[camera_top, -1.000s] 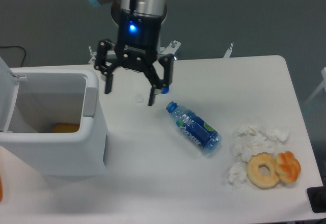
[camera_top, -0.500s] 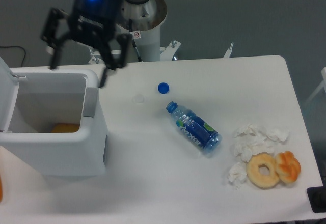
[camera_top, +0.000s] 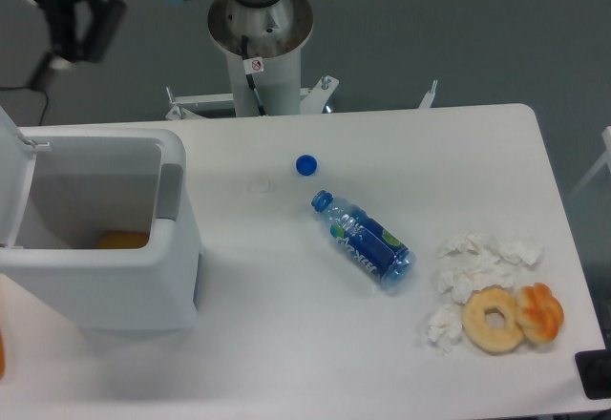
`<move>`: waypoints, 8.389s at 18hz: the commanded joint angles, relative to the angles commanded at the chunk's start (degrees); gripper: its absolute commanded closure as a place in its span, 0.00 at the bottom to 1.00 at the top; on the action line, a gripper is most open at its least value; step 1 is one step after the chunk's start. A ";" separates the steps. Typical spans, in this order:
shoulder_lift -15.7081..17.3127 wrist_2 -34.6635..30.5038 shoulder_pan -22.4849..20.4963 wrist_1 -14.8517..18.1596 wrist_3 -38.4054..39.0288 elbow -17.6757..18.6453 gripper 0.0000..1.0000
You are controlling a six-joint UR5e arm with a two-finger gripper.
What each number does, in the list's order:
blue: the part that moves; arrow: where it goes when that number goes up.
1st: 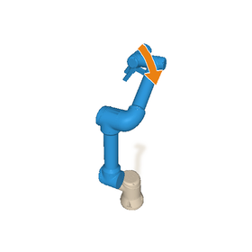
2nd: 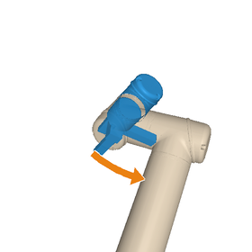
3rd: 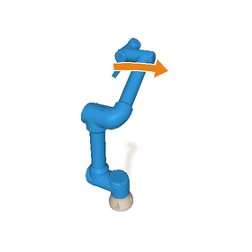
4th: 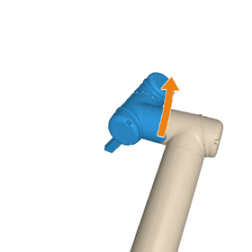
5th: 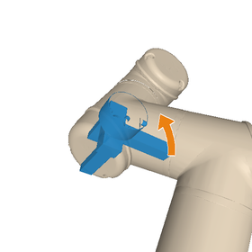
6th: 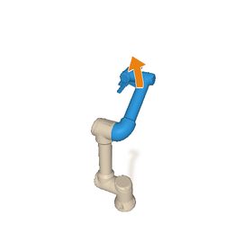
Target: Close the trash can
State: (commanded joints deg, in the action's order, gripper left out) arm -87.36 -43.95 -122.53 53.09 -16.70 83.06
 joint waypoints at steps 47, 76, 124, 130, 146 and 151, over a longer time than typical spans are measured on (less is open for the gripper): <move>-7.30 1.86 12.32 0.00 4.22 4.22 0.00; -1.49 -8.96 -0.87 0.18 2.64 9.14 0.00; -4.57 -15.55 -2.71 0.35 -3.34 13.98 0.00; -4.48 -15.55 -2.80 0.44 -3.34 14.33 0.00; -4.48 -15.99 -2.71 0.44 -3.34 14.41 0.00; -4.48 -15.99 -2.71 0.35 -3.34 14.77 0.00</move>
State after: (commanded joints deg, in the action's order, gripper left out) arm -91.85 -59.94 -125.24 53.44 -20.04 97.82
